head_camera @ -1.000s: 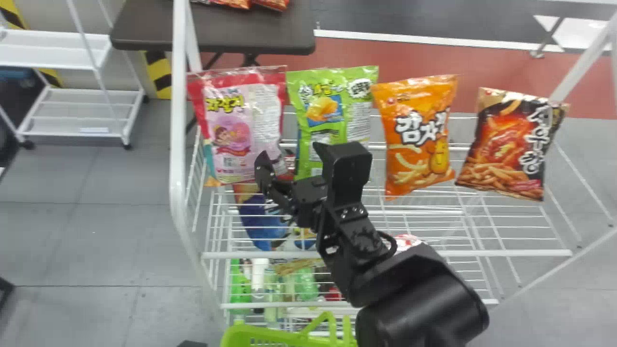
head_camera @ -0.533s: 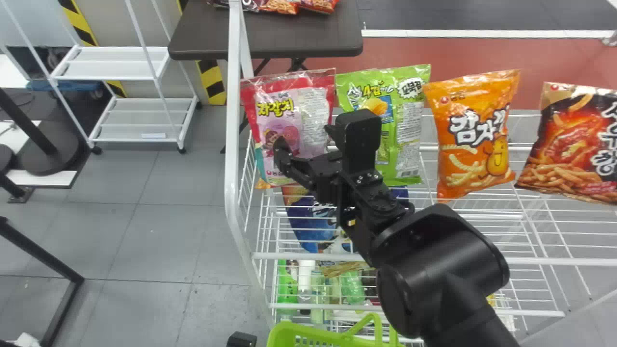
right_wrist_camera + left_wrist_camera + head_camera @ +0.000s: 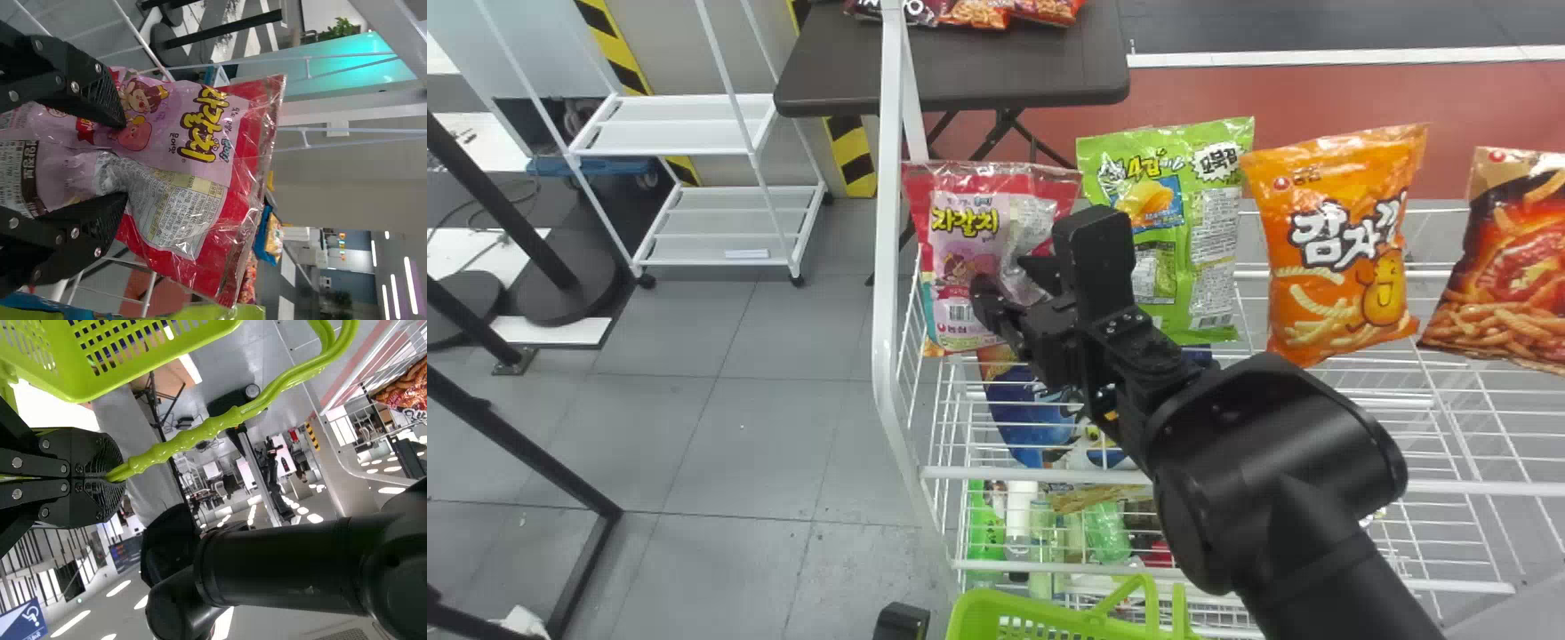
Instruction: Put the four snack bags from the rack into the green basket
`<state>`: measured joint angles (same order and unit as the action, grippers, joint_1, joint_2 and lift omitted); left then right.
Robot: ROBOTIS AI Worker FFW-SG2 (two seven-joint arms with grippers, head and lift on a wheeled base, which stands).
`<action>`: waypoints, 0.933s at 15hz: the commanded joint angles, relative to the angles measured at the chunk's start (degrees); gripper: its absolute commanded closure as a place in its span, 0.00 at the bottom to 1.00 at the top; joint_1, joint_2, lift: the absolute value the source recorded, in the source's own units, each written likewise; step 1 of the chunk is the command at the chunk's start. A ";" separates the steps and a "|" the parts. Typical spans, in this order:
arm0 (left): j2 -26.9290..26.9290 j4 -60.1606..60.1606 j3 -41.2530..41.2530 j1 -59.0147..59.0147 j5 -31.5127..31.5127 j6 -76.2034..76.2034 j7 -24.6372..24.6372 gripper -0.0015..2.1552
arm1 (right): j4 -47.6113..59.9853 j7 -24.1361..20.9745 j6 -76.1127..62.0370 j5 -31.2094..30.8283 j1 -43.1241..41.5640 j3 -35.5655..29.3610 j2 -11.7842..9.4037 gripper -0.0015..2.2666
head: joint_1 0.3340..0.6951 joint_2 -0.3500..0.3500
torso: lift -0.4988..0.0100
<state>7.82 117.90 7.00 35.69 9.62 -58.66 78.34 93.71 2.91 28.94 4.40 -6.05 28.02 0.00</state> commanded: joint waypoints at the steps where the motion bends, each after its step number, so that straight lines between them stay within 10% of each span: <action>1: -0.09 -0.13 0.30 -0.35 -0.21 -0.19 -0.03 0.87 | 4.11 -0.28 2.84 -2.38 2.10 0.89 0.05 0.93 | 1.00 0.64 | 0.97; 14: -0.35 1.28 0.39 0.17 -0.57 -1.24 -0.73 0.87 | 37.69 -1.33 3.54 -13.11 28.47 -6.23 -2.11 0.93 | 1.00 0.44 | 0.97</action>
<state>7.45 118.96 7.40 35.64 9.05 -59.90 77.76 127.95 1.60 33.15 -7.73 18.71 23.16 -1.75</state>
